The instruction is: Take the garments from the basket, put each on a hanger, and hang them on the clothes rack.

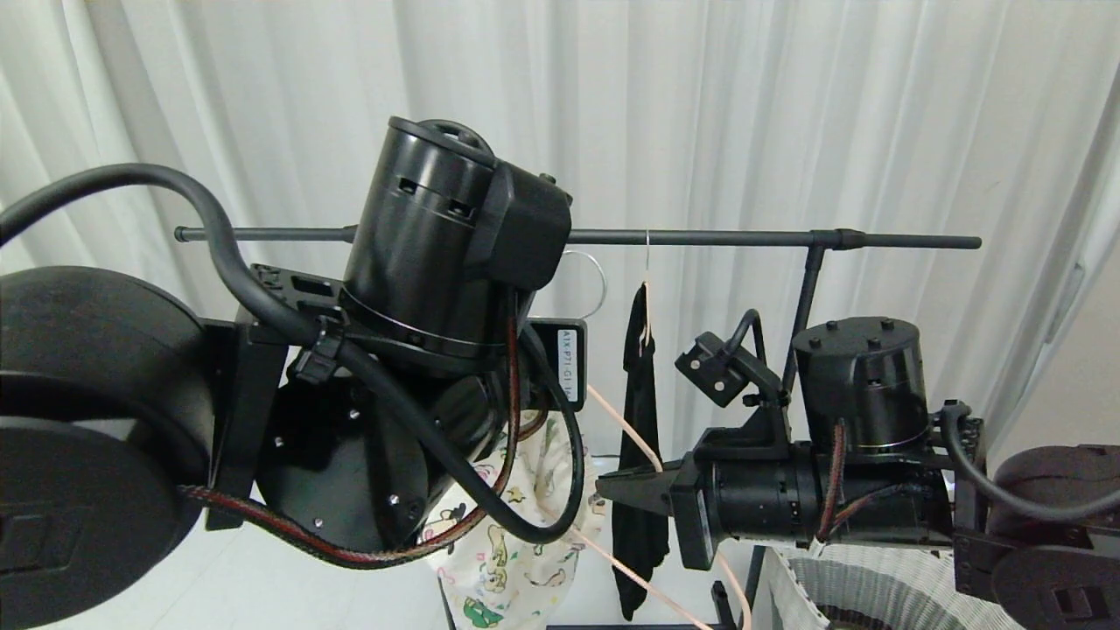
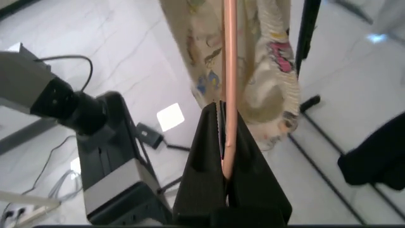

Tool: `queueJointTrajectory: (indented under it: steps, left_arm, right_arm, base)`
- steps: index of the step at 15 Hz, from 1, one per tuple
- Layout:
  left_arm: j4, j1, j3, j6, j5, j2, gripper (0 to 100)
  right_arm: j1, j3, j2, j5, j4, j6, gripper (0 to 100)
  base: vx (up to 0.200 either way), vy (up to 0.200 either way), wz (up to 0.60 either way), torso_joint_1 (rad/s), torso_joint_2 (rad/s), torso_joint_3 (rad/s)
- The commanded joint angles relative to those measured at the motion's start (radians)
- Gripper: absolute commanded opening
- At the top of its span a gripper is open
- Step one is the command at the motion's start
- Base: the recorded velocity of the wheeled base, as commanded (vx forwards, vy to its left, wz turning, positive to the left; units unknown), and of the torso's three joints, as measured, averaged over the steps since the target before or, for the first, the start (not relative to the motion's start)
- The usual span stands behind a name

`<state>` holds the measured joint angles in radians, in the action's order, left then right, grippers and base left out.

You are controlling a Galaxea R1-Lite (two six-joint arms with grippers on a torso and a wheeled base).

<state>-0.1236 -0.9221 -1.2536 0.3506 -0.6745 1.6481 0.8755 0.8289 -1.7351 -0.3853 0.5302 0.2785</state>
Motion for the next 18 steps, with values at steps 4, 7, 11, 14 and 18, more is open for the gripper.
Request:
queueJointTrajectory:
  steps: [4, 7, 11, 14, 18]
  left_arm:
    - [0.001, 0.003, 0.002, 0.005, -0.005, -0.011, 100]
    - [-0.001, 0.000, 0.023, -0.001, -0.007, -0.060, 100]
    - [-0.001, -0.001, 0.118, -0.007, -0.007, -0.160, 100]
    - [-0.002, -0.014, 0.177, -0.019, -0.007, -0.223, 100]
    - [0.004, 0.014, 0.364, -0.144, 0.039, -0.379, 100]
  right_arm:
    - [0.031, -0.017, 0.005, 0.054, 0.060, 0.005, 0]
    - [0.030, -0.021, 0.005, 0.181, 0.126, 0.008, 0]
    - [0.026, -0.071, 0.012, 0.233, 0.228, -0.002, 0]
    - [0.023, -0.109, 0.017, 0.252, 0.266, -0.058, 0]
    - [-0.009, -0.202, 0.057, 0.214, 0.266, -0.134, 0]
  base:
    - [0.000, 0.000, 0.00, 0.000, 0.00, 0.000]
    - [0.000, 0.000, 0.00, 0.000, 0.00, 0.000]
    - [0.000, 0.000, 0.00, 0.000, 0.00, 0.000]
    - [0.000, 0.000, 0.00, 0.000, 0.00, 0.000]
    - [0.000, 0.000, 0.00, 0.000, 0.00, 0.000]
